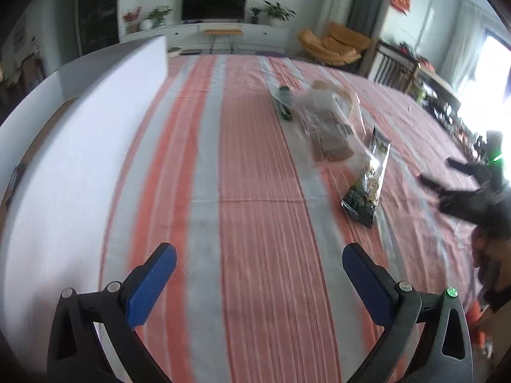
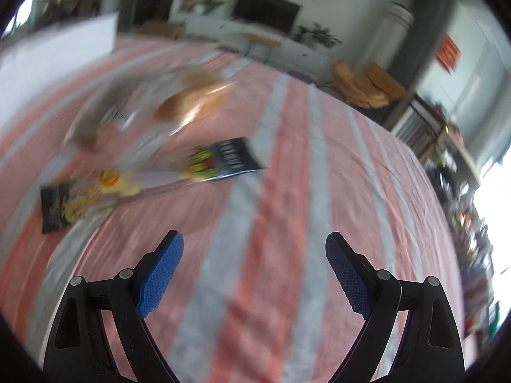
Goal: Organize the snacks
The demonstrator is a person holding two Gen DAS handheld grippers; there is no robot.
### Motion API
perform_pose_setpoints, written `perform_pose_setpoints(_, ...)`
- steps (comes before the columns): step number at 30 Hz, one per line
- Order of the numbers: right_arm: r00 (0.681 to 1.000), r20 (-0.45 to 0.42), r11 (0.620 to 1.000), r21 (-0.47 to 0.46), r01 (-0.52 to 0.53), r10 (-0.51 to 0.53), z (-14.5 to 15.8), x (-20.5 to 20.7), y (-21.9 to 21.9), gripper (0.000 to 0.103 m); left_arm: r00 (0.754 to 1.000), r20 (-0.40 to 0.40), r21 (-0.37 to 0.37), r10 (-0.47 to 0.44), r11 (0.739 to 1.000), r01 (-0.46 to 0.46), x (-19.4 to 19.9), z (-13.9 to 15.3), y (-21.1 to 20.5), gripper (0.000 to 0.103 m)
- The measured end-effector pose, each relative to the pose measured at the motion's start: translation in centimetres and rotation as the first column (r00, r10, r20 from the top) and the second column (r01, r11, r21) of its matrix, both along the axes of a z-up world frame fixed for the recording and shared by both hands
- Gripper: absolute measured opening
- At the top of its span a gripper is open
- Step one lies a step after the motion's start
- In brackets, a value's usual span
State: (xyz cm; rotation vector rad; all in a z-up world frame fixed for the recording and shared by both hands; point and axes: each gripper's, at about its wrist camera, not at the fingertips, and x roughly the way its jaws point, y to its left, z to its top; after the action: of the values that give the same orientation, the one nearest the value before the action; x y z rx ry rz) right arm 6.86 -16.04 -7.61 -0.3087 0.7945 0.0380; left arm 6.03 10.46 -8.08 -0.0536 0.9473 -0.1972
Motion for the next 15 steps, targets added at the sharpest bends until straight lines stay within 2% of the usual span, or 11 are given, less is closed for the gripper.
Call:
perform_pose_setpoints(3,0.991,-0.004,0.987,0.091,0.136,-0.136,-0.4,0.0,-3.8,0.092,1.000,-0.014,0.029,-0.013,1.000,0.013,2.1,-0.9,-0.5,0.103)
perform_pose_setpoints(7,0.945,-0.109,0.927,0.186,0.325,-0.310,-2.2,1.5,-9.0,0.092,1.000,-0.029,0.069,0.008,0.998,-0.006,4.8,-2.2,-0.5,0.103)
perform_pose_setpoints(11,0.922,-0.140,0.901,0.203,0.383,-0.360,-2.5,2.6,-10.5,0.092,0.998,-0.056,0.131,0.021,0.991,-0.013,6.8,-3.6,-0.9,0.103)
perform_pose_setpoints(15,0.919,-0.146,0.890,0.233,0.391,-0.366,-2.6,1.9,-10.5,0.092,1.000,-0.022,0.124,0.015,0.992,-0.013,6.7,-3.7,-0.8,0.103)
